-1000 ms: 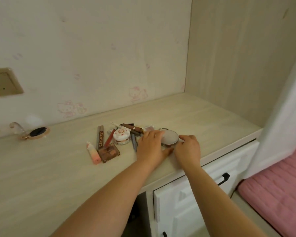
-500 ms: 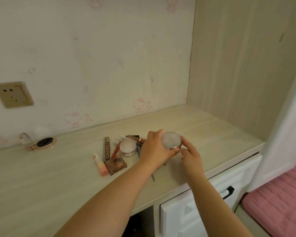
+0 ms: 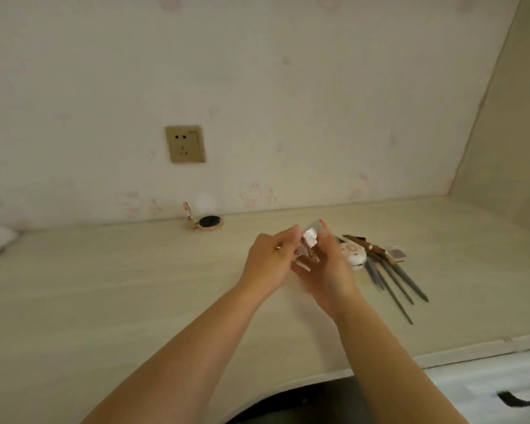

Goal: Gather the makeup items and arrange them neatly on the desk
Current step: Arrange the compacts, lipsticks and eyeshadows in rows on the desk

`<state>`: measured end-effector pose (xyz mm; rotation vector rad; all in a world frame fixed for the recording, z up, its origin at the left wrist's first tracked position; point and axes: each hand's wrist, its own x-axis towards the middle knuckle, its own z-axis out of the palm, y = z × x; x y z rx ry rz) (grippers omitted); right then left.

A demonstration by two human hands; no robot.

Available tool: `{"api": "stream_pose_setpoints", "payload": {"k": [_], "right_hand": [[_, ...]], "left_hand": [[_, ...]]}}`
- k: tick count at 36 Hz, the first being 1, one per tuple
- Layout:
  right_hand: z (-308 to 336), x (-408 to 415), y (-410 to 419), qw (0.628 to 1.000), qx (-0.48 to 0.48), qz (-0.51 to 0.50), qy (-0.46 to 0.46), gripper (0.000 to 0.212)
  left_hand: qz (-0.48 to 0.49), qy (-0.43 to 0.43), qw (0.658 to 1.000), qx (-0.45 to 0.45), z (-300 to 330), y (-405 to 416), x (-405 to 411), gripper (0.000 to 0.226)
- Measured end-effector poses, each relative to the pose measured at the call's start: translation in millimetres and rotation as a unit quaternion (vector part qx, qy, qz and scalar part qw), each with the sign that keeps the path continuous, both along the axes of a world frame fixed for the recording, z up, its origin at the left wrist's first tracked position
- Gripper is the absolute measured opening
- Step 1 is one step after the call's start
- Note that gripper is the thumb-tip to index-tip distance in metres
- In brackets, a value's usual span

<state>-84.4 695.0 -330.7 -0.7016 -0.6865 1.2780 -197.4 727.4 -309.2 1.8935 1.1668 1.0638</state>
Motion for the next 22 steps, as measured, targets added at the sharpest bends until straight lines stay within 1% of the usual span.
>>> {"api": "stream_pose_setpoints", "payload": {"k": [2, 4, 6, 10, 12, 14, 16, 17, 20, 22], "right_hand": [[0.1, -30.8, 13.1, 0.999, -0.014, 0.029, -0.006, 0.039], [0.0, -60.7, 23.7, 0.998, -0.022, 0.062, -0.004, 0.033], [-1.7, -88.8, 35.6, 0.994, -0.039, 0.098, 0.026, 0.034], [-7.4, -131.3, 60.6, 0.974, -0.1, 0.182, 0.087, 0.05], [-9.0, -146.0, 72.6, 0.965, -0.127, 0.212, 0.091, 0.053], [-12.4, -156.5, 81.9, 0.958, -0.154, 0.23, 0.078, 0.053], [-20.4, -160.9, 87.7, 0.95, -0.18, 0.244, 0.069, 0.053], [-25.0, -160.9, 88.8, 0.949, -0.186, 0.247, 0.062, 0.052], [-34.5, -155.1, 91.0, 0.95, -0.191, 0.243, 0.032, 0.051], [-35.4, -150.4, 91.8, 0.949, -0.191, 0.247, 0.039, 0.053]], "left_hand": [[0.024, 0.014, 0.999, 0.015, -3.9, 3.0, -37.1, 0.041], [0.053, 0.023, 0.998, 0.021, -9.7, 8.1, -70.0, 0.043], [0.08, 0.003, 0.997, 0.024, -15.4, 14.3, -100.5, 0.043], [0.11, -0.024, 0.991, 0.071, -27.8, 24.5, -143.5, 0.042], [0.132, -0.029, 0.988, 0.074, -36.9, 29.6, -155.9, 0.046], [0.155, -0.024, 0.985, 0.073, -47.3, 34.4, -163.2, 0.043], [0.176, 0.016, 0.981, 0.074, -58.0, 38.6, -166.6, 0.038], [0.178, 0.038, 0.981, 0.07, -62.3, 40.1, -167.0, 0.04], [0.165, 0.1, 0.979, 0.059, -66.1, 41.9, -162.3, 0.053], [0.172, 0.159, 0.969, 0.075, -63.5, 41.2, -155.2, 0.067]]}}
